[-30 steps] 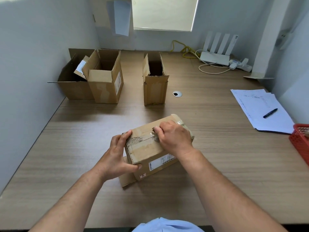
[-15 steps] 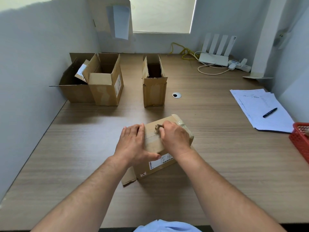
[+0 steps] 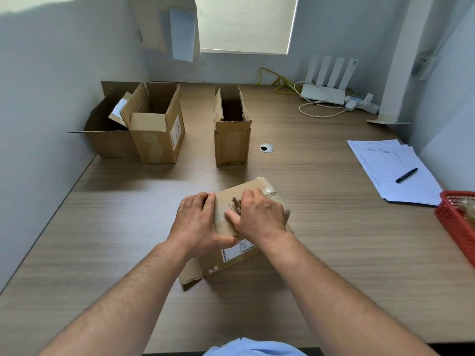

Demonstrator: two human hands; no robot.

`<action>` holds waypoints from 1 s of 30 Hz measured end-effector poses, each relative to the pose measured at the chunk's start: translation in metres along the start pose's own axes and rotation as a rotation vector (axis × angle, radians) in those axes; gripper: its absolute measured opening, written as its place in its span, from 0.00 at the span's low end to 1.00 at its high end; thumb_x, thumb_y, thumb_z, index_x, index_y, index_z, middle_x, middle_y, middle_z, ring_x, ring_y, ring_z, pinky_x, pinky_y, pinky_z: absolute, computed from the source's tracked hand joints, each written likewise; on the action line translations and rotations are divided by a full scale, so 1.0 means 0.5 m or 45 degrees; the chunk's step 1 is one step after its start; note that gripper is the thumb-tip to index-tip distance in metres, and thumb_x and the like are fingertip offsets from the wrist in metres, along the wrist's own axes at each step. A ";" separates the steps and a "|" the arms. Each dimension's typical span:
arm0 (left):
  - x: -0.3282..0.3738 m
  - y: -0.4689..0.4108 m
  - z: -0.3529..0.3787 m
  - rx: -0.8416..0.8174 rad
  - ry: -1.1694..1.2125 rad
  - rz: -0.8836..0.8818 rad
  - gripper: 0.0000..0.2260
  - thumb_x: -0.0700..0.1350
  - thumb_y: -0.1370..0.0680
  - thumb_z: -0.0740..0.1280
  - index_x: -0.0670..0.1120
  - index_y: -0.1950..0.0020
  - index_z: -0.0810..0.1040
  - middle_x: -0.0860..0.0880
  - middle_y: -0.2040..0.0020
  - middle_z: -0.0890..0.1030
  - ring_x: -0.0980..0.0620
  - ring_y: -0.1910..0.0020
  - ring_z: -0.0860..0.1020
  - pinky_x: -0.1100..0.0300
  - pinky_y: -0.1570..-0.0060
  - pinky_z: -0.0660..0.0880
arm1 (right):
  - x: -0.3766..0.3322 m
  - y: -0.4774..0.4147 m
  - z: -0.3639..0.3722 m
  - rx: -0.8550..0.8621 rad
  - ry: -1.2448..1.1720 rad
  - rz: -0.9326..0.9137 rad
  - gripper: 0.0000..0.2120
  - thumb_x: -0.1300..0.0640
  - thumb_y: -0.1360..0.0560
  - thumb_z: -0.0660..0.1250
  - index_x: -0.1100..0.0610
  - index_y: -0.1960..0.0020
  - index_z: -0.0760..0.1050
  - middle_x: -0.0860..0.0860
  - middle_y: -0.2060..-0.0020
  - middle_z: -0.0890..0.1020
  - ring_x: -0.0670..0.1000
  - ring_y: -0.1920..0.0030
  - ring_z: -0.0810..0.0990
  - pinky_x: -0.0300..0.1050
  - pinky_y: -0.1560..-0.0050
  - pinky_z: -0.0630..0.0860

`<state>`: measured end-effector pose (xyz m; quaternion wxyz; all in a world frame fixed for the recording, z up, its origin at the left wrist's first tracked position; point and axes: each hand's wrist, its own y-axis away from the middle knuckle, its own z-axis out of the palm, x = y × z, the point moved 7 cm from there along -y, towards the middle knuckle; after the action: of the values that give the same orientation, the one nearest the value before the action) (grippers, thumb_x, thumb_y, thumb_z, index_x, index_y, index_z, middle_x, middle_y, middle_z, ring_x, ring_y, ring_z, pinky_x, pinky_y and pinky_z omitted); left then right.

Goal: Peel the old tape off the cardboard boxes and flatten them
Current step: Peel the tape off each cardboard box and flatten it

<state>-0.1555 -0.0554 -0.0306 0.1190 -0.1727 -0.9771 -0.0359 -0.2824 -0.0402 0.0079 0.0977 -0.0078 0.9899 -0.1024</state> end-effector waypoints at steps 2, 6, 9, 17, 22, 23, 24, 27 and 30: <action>-0.001 0.001 0.000 0.012 0.010 0.000 0.58 0.78 0.42 0.57 0.45 0.22 0.50 0.49 0.26 0.57 0.49 0.27 0.53 0.53 0.26 0.48 | 0.000 -0.005 0.002 -0.034 0.018 0.026 0.23 0.40 0.24 0.61 0.58 0.43 0.70 0.54 0.48 0.77 0.56 0.49 0.78 0.46 0.57 0.68; -0.007 0.001 0.002 -0.021 0.033 0.016 0.58 0.77 0.42 0.59 0.46 0.22 0.49 0.50 0.26 0.56 0.50 0.28 0.52 0.53 0.26 0.49 | -0.007 -0.011 -0.005 -0.003 0.064 -0.042 0.11 0.56 0.20 0.57 0.60 0.42 0.70 0.56 0.48 0.78 0.57 0.51 0.79 0.46 0.59 0.67; -0.027 0.006 -0.004 -0.060 0.063 0.040 0.58 0.77 0.43 0.61 0.48 0.21 0.48 0.52 0.26 0.55 0.51 0.28 0.51 0.54 0.27 0.49 | 0.044 -0.016 -0.021 0.053 -0.088 0.127 0.09 0.59 0.19 0.54 0.60 0.44 0.71 0.57 0.52 0.80 0.58 0.53 0.80 0.45 0.60 0.67; -0.038 0.016 -0.012 -0.120 -0.049 0.075 0.55 0.74 0.37 0.63 0.47 0.21 0.44 0.52 0.24 0.50 0.51 0.25 0.45 0.52 0.26 0.37 | 0.119 -0.020 -0.026 -0.027 -0.111 0.321 0.11 0.51 0.20 0.56 0.55 0.45 0.73 0.54 0.52 0.81 0.57 0.53 0.78 0.45 0.60 0.65; 0.005 -0.003 -0.003 -0.161 -0.136 0.049 0.59 0.79 0.38 0.59 0.45 0.22 0.38 0.46 0.21 0.43 0.50 0.23 0.39 0.50 0.27 0.32 | 0.070 -0.011 -0.026 0.026 -0.021 0.182 0.21 0.44 0.20 0.52 0.57 0.44 0.76 0.54 0.51 0.74 0.54 0.53 0.75 0.44 0.60 0.63; 0.015 -0.007 -0.001 -0.166 -0.136 0.043 0.59 0.79 0.38 0.59 0.45 0.22 0.38 0.46 0.21 0.43 0.49 0.23 0.40 0.50 0.26 0.34 | 0.058 -0.013 -0.023 0.010 -0.001 0.177 0.25 0.39 0.22 0.54 0.57 0.44 0.77 0.55 0.50 0.74 0.55 0.51 0.75 0.44 0.59 0.63; 0.023 -0.011 0.001 -0.166 -0.141 0.040 0.59 0.79 0.38 0.59 0.45 0.22 0.39 0.46 0.21 0.44 0.49 0.23 0.41 0.49 0.26 0.35 | 0.046 -0.013 -0.018 -0.004 0.041 0.160 0.27 0.36 0.24 0.55 0.58 0.45 0.76 0.55 0.49 0.73 0.55 0.49 0.74 0.45 0.59 0.63; 0.031 -0.016 0.002 -0.139 -0.170 0.030 0.57 0.78 0.37 0.60 0.46 0.21 0.41 0.46 0.21 0.47 0.48 0.23 0.43 0.48 0.25 0.38 | 0.027 -0.009 -0.015 0.021 0.117 0.080 0.18 0.44 0.22 0.59 0.57 0.42 0.73 0.54 0.47 0.73 0.55 0.47 0.73 0.45 0.59 0.63; 0.025 -0.017 -0.001 -0.104 -0.160 0.033 0.56 0.78 0.37 0.60 0.47 0.21 0.42 0.48 0.22 0.49 0.48 0.23 0.45 0.49 0.25 0.38 | 0.060 -0.015 -0.017 0.008 -0.115 0.191 0.12 0.53 0.20 0.58 0.57 0.42 0.74 0.55 0.48 0.75 0.56 0.47 0.74 0.45 0.57 0.66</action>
<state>-0.1698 -0.0591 -0.0273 0.0508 -0.1919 -0.9781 -0.0632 -0.3135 -0.0468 0.0118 0.1499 0.0621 0.9819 -0.0975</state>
